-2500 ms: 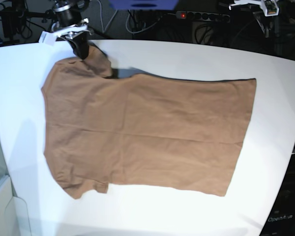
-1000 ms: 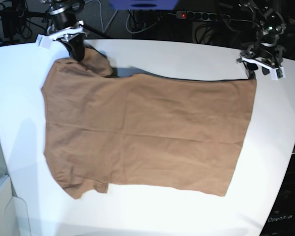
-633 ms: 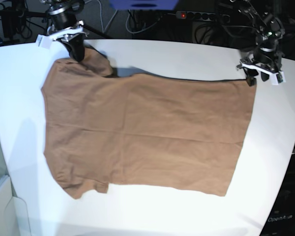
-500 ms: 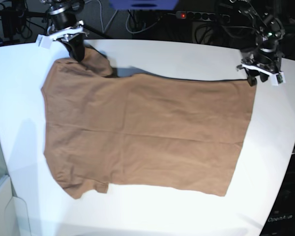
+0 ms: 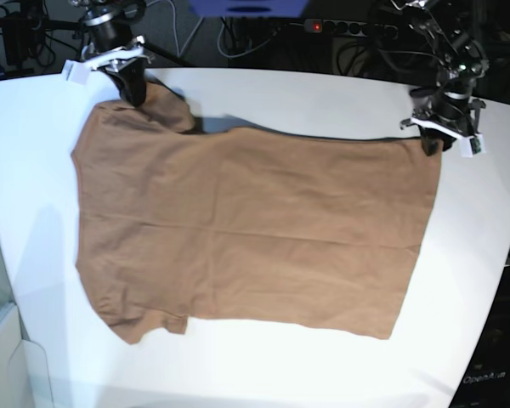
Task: Fold the T-shirt properly
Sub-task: 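Lower the left gripper onto the opposite shoulder corner and grasp it, then lift both shoulder corners and drag the shirt toward the robot, then lower the held shoulder edge and stretch it taut between grippers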
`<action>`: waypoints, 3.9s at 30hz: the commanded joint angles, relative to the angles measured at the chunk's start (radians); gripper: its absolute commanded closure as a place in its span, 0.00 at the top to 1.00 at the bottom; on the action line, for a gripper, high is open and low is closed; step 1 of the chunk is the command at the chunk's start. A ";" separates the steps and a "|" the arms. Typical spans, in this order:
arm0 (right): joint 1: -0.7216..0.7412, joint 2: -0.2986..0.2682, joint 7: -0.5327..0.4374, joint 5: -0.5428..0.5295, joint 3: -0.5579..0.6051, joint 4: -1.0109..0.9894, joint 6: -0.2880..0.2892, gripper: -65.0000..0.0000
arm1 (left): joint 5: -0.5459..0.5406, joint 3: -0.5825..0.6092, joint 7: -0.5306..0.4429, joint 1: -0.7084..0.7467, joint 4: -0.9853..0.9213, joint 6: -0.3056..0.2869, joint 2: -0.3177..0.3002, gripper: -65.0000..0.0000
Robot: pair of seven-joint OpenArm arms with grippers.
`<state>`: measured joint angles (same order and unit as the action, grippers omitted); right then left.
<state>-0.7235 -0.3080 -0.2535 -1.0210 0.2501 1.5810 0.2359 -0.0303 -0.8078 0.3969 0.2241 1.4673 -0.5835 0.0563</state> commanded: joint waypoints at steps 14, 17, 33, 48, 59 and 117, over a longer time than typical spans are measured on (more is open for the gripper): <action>-0.006 -0.052 -0.030 0.000 -0.036 0.026 0.016 0.01 | 0.002 0.003 0.021 0.036 0.083 -0.006 0.007 0.05; -0.006 -0.053 -0.030 0.000 -0.061 0.049 0.016 0.01 | 0.002 0.006 0.021 0.047 0.151 -0.006 0.021 0.05; 0.087 -0.122 -0.010 0.000 -0.088 0.124 -0.017 0.01 | 0.008 0.041 0.187 0.021 0.278 -0.006 0.029 0.04; 0.385 -0.122 0.276 0.001 -0.088 0.117 -0.096 0.01 | 0.011 0.092 0.323 -0.136 0.290 0.003 -0.005 0.04; 0.520 -0.121 0.348 0.001 -0.088 0.034 -0.097 0.01 | 0.011 0.094 0.428 -0.306 0.247 0.004 -0.059 0.04; 0.755 -0.133 0.425 0.003 -0.081 -0.227 -0.092 0.01 | 0.003 0.089 0.373 -0.604 -0.227 0.006 -0.128 0.39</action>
<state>0.0132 -0.4240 0.1951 -1.0096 0.1772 1.3396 0.1299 -0.0074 -0.7189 0.7898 -0.3519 1.2217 -0.5755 -0.0612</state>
